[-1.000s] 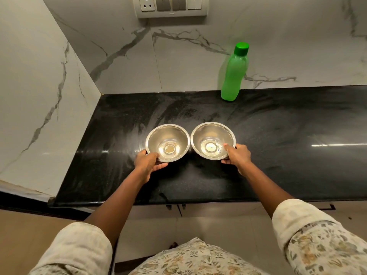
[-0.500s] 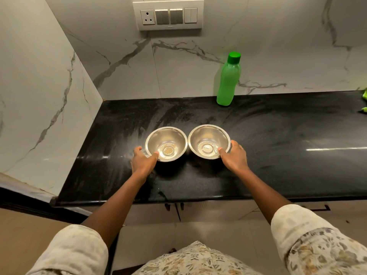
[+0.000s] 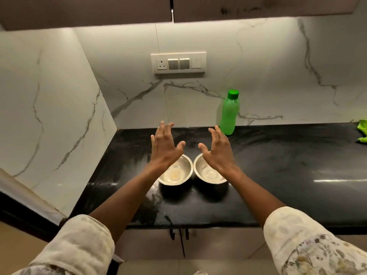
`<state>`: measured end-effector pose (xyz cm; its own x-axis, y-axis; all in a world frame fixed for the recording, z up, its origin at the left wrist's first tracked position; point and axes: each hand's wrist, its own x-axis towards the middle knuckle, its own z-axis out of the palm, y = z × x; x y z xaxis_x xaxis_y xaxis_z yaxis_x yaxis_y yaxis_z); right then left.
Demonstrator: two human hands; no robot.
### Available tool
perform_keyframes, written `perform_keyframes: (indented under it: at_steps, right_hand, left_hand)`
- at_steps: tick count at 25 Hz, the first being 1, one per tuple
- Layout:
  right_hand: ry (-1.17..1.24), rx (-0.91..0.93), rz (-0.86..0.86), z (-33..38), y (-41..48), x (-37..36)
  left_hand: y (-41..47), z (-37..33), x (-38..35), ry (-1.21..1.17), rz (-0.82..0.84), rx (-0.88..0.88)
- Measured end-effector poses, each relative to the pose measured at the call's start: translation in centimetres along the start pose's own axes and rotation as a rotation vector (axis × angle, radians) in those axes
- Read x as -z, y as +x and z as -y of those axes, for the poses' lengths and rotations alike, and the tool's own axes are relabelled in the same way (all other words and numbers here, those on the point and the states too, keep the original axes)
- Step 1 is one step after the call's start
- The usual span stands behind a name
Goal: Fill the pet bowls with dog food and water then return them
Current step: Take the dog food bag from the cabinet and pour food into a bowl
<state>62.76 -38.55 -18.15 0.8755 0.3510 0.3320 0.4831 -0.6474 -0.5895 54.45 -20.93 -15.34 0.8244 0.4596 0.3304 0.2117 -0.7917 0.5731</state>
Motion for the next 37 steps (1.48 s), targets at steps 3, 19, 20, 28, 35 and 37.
perform_keyframes:
  at_steps: [3,19,20,28,35,37]
  right_hand:
    - [-0.012,0.131,-0.091,3.4,3.2,1.9]
    - [-0.176,0.602,-0.647,13.8,15.7,15.1]
    - [-0.204,0.623,-0.665,14.1,16.3,15.5]
    - [-0.331,0.668,-0.733,15.2,20.0,17.4]
    - [-0.373,0.681,-0.807,14.9,21.1,17.5]
    - [-0.396,0.671,-0.799,14.7,20.8,17.4]
  left_hand:
    - [3.1,-2.9,2.5,0.021,-0.086,-0.146]
    - [15.8,-15.0,14.1,0.334,-0.487,-0.659]
    - [16.3,-15.4,14.3,0.368,-0.508,-0.679]
    - [21.0,-17.1,15.2,0.588,-0.611,-0.785]
    - [21.9,-18.0,15.4,0.770,-0.700,-0.821]
    - [21.4,-18.1,15.3,0.828,-0.741,-0.822]
